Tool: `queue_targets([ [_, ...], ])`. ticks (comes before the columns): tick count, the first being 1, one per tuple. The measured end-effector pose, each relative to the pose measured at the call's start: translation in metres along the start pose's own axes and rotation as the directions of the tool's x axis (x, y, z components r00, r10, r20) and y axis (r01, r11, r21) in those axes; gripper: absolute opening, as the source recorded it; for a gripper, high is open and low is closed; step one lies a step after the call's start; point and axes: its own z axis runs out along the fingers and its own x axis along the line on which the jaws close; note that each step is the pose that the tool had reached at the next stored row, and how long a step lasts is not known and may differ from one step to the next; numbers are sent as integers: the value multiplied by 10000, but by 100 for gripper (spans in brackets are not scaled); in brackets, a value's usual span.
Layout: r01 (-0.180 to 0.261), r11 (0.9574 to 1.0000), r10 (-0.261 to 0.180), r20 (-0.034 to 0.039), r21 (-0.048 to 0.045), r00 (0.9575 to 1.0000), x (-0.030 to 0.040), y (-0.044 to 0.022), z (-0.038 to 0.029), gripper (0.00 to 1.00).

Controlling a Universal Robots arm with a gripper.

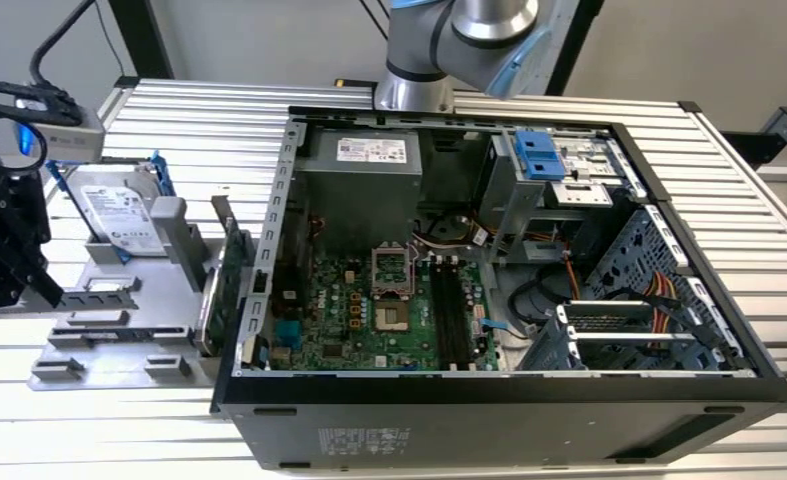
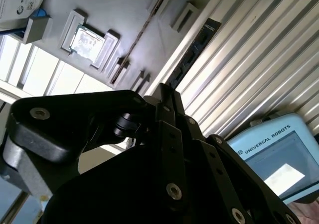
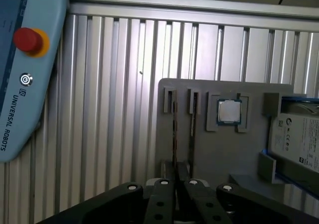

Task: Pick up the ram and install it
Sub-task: 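Pick up the ram and move it above insertion slot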

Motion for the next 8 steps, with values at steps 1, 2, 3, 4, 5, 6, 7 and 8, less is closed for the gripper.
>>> queue_targets([
  [1,1,10000,-1,1,1,10000,0,0,-6,0],
  [2,0,10000,0,3,3,10000,0,0,-7,0],
  [3,0,10000,0,3,3,10000,0,0,-9,0],
  [4,0,10000,0,1,2,10000,0,0,-12,0],
  [5,0,10000,0,0,0,10000,0,0,-14,0],
  [6,0,10000,0,1,1,10000,0,0,-16,0],
  [7,0,10000,0,1,1,10000,0,0,-18,0],
  [8,0,10000,0,1,1,10000,0,0,-19,0],
])
